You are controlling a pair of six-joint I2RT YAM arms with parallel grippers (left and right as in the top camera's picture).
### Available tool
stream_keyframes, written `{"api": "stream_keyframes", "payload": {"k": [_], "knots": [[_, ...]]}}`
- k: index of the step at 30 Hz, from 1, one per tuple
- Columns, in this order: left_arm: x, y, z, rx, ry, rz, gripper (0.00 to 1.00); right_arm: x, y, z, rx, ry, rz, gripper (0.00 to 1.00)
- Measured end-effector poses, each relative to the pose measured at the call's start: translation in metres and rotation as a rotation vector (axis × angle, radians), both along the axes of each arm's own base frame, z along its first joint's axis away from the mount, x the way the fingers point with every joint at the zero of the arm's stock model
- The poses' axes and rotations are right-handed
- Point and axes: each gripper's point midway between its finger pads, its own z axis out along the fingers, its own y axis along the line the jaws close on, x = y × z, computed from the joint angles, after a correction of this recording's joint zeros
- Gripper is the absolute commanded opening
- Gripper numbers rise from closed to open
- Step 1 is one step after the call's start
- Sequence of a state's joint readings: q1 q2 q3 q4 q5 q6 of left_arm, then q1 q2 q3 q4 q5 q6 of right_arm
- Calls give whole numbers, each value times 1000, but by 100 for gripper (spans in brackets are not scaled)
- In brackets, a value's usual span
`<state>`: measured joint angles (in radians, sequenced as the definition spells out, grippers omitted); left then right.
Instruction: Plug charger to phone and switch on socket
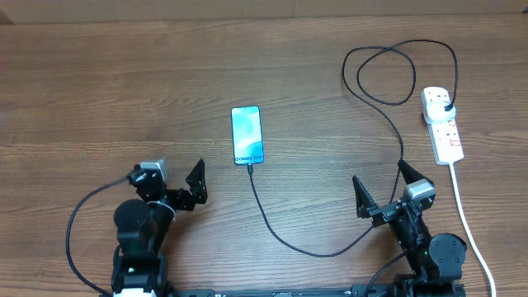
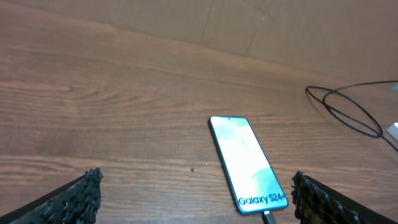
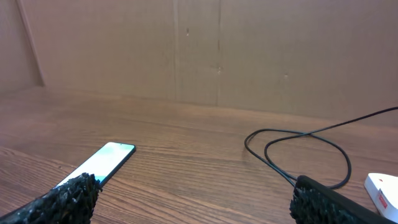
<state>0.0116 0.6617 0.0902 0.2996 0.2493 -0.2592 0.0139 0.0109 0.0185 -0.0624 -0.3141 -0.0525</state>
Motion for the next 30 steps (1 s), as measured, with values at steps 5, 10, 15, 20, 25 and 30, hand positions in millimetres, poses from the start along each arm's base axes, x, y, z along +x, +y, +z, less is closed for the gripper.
{"api": "stream_keyframes", "payload": {"k": [5, 10, 15, 20, 25, 30], "knots": [[-12, 0, -12, 0, -8, 0, 100, 0, 0, 0, 0, 1, 0, 100], [-23, 3, -13, 6, -11, 20, 100, 0, 0, 0, 0, 1, 0, 100], [-32, 13, -25, 23, 41, 78, 100, 0, 0, 0, 0, 1, 0, 100], [-33, 21, 0, 72, -76, 114, 99, 0, 0, 0, 0, 0, 0, 100], [-36, 22, 27, 167, -214, 108, 100, 0, 0, 0, 0, 0, 0, 100], [-36, 25, 28, 213, -226, 116, 100, 0, 0, 0, 0, 0, 0, 100]]}}
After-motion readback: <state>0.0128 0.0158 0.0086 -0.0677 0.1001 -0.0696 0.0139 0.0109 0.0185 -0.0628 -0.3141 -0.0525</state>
